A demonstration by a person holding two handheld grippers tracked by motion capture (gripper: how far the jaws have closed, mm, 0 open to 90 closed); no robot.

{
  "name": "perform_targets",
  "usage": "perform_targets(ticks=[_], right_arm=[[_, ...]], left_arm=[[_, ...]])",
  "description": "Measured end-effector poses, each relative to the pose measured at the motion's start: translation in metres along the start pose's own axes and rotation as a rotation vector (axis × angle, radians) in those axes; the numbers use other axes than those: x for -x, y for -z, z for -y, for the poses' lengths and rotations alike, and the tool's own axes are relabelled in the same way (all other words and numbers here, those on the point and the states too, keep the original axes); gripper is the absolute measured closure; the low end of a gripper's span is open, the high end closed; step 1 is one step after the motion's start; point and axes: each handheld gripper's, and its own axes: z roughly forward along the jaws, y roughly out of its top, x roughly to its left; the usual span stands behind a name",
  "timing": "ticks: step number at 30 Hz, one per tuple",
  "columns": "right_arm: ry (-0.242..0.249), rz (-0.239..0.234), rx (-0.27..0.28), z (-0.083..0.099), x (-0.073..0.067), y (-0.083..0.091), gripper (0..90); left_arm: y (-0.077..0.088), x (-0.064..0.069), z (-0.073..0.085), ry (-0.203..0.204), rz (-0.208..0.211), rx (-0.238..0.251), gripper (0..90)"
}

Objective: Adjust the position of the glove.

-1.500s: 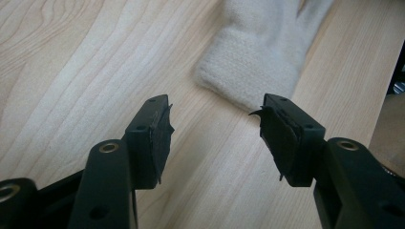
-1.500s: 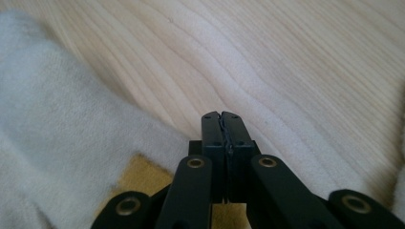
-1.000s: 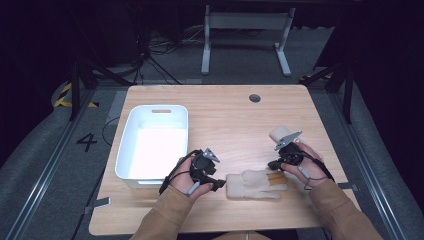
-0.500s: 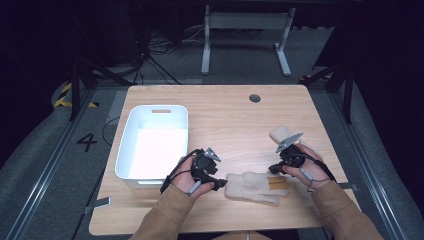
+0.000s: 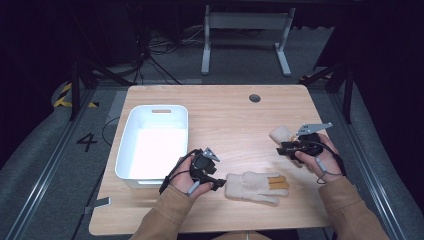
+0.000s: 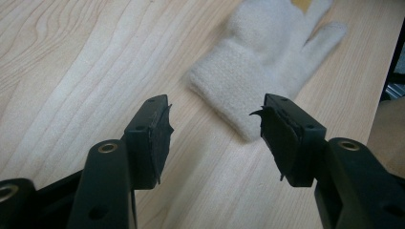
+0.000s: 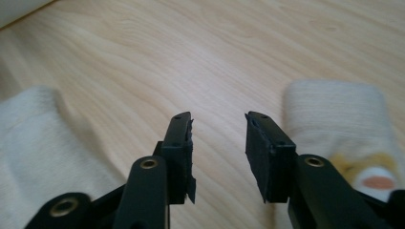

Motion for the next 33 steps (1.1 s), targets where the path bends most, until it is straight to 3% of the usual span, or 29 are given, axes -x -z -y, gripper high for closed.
perform_targets(ticks=[7,8,10,13,17,18,24,33], right_arm=[[-0.038,0.066,0.045,0.004,0.017,0.004,54.4],[-0.058,0.105,0.057,0.007,0.025,0.005,51.9],[-0.072,0.115,0.058,0.008,0.028,0.005,51.2],[-0.083,0.171,0.054,0.015,0.041,0.002,49.5],[-0.094,0.185,0.058,0.019,0.046,-0.002,48.7],[-0.101,0.208,0.051,0.022,0.051,-0.003,48.5],[-0.13,0.235,0.034,0.029,0.059,-0.005,49.9],[-0.149,0.235,-0.005,0.037,0.065,-0.011,53.3]], left_arm=[[0.001,-0.001,0.002,0.005,-0.006,-0.001,44.4],[0.002,-0.001,0.003,0.007,-0.008,-0.001,44.4],[0.003,-0.001,0.004,0.009,-0.009,-0.001,44.4],[0.003,-0.002,0.005,0.014,-0.013,-0.001,44.3],[0.002,-0.003,0.006,0.017,-0.015,-0.004,44.2],[0.002,-0.003,0.007,0.021,-0.016,-0.005,44.2],[0.002,-0.004,0.007,0.019,-0.014,-0.007,44.1],[0.001,-0.005,0.007,0.026,-0.017,-0.008,43.7]])
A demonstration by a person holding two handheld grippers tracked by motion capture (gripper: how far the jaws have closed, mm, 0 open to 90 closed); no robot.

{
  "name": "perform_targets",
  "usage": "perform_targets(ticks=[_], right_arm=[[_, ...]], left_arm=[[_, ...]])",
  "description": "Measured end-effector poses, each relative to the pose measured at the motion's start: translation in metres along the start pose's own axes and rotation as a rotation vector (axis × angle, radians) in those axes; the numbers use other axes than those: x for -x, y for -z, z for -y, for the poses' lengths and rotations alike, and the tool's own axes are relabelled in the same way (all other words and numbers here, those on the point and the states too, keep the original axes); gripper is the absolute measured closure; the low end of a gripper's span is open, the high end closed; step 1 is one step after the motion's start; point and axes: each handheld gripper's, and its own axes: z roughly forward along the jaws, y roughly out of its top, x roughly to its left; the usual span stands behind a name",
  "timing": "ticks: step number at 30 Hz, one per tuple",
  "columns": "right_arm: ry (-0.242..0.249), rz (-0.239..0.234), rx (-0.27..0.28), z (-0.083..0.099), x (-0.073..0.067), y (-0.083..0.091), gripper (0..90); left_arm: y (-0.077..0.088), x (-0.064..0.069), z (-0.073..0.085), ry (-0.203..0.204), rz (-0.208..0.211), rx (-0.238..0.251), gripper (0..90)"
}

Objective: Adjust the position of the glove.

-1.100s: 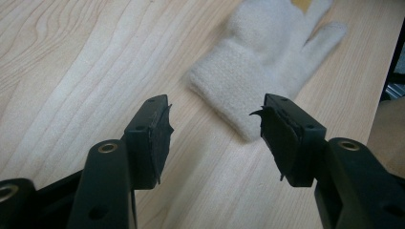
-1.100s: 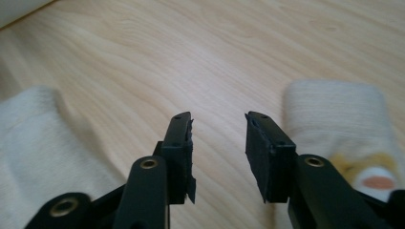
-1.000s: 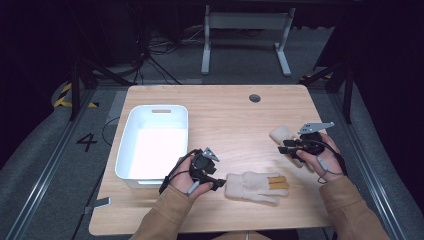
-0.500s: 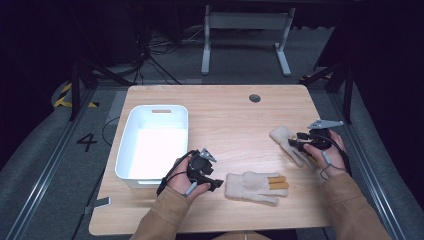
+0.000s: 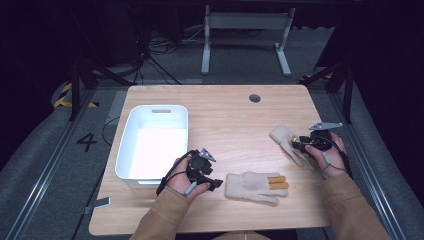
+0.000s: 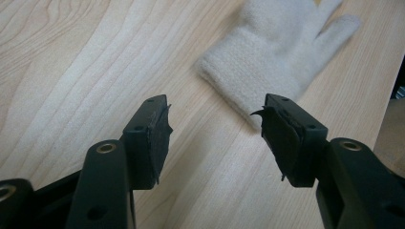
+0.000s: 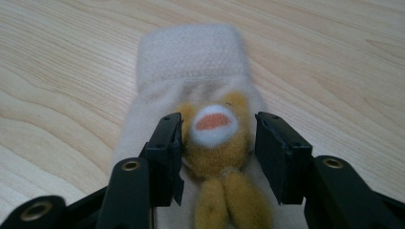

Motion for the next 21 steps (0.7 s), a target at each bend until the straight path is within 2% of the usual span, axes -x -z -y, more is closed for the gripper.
perform_targets(ticks=[8,14,21], right_arm=[[-0.027,-0.017,-0.03,0.0044,0.0013,-0.0055,55.5],[-0.007,-0.019,-0.032,0.0043,-0.0008,-0.0043,64.6],[0.004,-0.032,-0.018,0.002,-0.001,0.0008,67.8]], left_arm=[[-0.0008,-0.0016,0.0005,0.0,0.001,-0.002,43.5],[-0.0008,-0.003,0.0009,0.006,0.0,-0.001,43.4],[0.0002,-0.0033,0.0005,0.006,0.001,0.002,43.5]])
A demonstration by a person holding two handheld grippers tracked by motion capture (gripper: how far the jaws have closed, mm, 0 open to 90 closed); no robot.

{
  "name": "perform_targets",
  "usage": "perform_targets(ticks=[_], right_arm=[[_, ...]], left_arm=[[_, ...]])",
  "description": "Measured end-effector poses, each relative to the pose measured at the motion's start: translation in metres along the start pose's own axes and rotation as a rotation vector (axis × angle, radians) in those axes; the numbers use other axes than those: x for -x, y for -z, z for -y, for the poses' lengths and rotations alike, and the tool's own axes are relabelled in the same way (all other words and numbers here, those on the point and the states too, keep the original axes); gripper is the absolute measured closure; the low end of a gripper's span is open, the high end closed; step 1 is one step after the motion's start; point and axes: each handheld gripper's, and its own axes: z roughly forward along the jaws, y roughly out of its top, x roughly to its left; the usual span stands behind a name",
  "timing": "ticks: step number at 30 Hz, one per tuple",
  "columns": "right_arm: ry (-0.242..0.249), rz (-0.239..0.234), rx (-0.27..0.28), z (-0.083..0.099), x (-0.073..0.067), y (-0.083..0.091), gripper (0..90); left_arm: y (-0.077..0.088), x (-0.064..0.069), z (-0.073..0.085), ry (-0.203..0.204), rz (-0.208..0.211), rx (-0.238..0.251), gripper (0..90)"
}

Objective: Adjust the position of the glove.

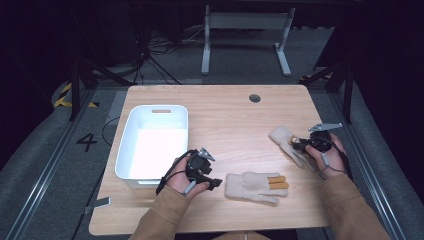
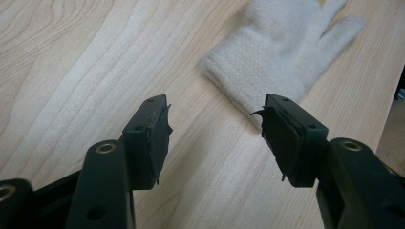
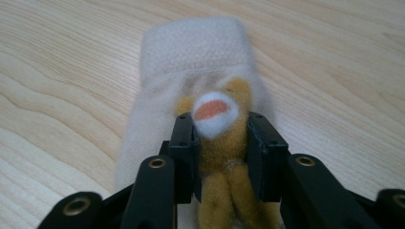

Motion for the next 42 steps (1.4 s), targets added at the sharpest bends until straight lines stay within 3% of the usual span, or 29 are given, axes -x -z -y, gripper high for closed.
perform_targets(ticks=[10,25,27,31,42], right_arm=[[0.02,-0.032,0.052,-0.011,-0.007,0.027,68.6],[0.123,-0.09,0.111,-0.028,-0.032,0.066,68.6],[0.154,-0.114,0.121,-0.032,-0.04,0.072,68.6],[0.165,-0.181,0.121,-0.035,-0.05,0.076,68.6],[0.281,-0.3,0.107,-0.04,-0.089,0.078,68.5]], left_arm=[[-0.001,0.001,-0.004,-0.01,0.007,0.004,43.5],[0.002,0.001,-0.008,-0.015,0.012,0.022,43.5],[0.002,0.002,-0.008,-0.017,0.014,0.022,43.5],[0.004,0.002,-0.01,-0.017,0.014,0.031,43.3],[0.005,0.004,-0.014,-0.028,0.021,0.038,42.9]])
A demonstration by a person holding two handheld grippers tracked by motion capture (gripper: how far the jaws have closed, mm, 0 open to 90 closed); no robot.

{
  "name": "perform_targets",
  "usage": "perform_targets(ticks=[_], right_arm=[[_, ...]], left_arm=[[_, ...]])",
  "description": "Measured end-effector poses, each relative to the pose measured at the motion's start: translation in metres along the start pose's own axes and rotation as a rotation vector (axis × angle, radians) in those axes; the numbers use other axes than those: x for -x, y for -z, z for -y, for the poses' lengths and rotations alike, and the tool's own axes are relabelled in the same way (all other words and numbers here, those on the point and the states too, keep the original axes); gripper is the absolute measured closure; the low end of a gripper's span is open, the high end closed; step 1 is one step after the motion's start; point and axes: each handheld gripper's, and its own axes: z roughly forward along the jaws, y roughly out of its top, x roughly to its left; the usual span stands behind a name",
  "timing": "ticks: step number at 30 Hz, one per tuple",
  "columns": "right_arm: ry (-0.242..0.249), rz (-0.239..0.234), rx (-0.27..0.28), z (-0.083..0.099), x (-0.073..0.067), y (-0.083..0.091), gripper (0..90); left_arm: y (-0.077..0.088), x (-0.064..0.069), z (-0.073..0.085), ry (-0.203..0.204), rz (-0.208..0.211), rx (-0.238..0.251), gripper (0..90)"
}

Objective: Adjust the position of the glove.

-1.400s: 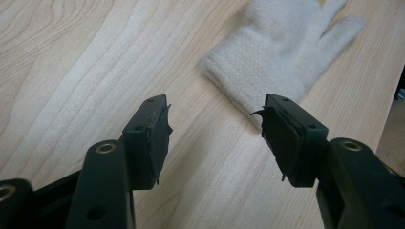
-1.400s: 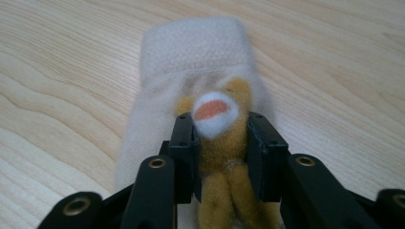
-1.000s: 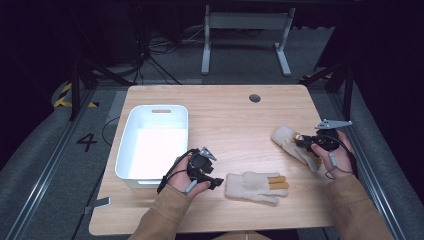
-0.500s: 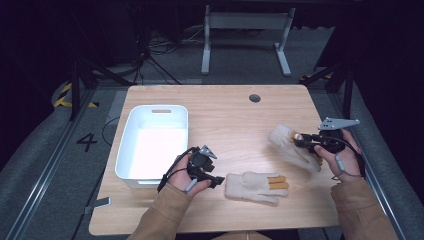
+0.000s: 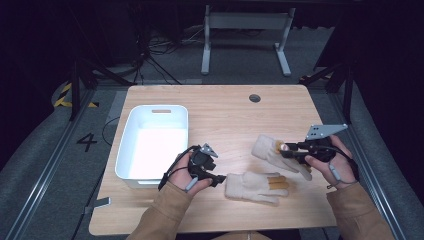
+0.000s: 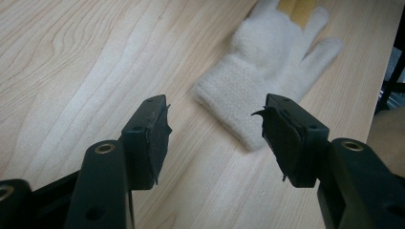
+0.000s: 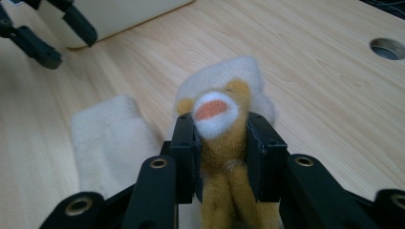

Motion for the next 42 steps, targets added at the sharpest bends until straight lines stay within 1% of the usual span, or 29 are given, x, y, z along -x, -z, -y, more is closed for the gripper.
perform_targets(ticks=[2,3,7,11,16,18,20,21,23,31,35,37,40,42], right_arm=[[0.015,-0.023,-0.004,-0.002,-0.006,-0.002,68.4],[0.015,-0.023,-0.004,-0.002,-0.006,-0.002,68.4],[0.048,-0.091,-0.013,-0.006,-0.021,-0.009,68.3],[0.072,-0.12,-0.027,-0.008,-0.032,-0.016,68.4],[0.103,-0.174,-0.045,-0.01,-0.044,-0.025,68.3],[0.106,-0.182,-0.049,-0.011,-0.046,-0.026,68.3],[0.121,-0.22,-0.055,-0.011,-0.051,-0.031,68.2],[0.121,-0.228,-0.057,-0.011,-0.053,-0.032,68.2],[0.133,-0.237,-0.065,-0.011,-0.056,-0.035,68.2],[0.144,-0.293,-0.082,-0.01,-0.062,-0.043,68.0],[0.159,-0.315,-0.091,-0.009,-0.062,-0.045,67.9],[0.162,-0.333,-0.097,-0.008,-0.062,-0.047,67.9],[0.166,-0.339,-0.102,-0.007,-0.063,-0.049,67.9],[0.174,-0.353,-0.124,-0.005,-0.063,-0.054,67.8]], left_arm=[[0.0,0.0,-0.001,-0.003,0.002,-0.001,42.6],[0.0,0.0,-0.001,-0.003,0.002,-0.001,42.4],[0.0,0.0,-0.002,-0.004,-0.001,0.002,42.0],[0.0,0.001,-0.004,-0.011,0.005,0.0,41.9],[-0.001,0.001,-0.004,-0.011,0.005,0.0,41.9],[-0.001,0.001,-0.004,-0.012,0.004,-0.001,41.9],[-0.001,0.001,-0.004,-0.012,0.004,-0.001,41.9],[-0.001,0.001,-0.004,-0.012,0.004,-0.001,41.9],[-0.001,0.001,-0.004,-0.012,0.004,-0.001,41.9],[-0.001,0.0,-0.004,-0.011,0.004,-0.001,41.9],[-0.001,0.0,-0.004,-0.011,0.004,0.0,41.9],[-0.001,0.0,-0.004,-0.011,0.002,-0.002,41.9],[0.0,0.0,-0.004,-0.009,0.001,-0.002,41.9],[0.001,-0.001,-0.004,-0.007,-0.001,0.002,41.9]])
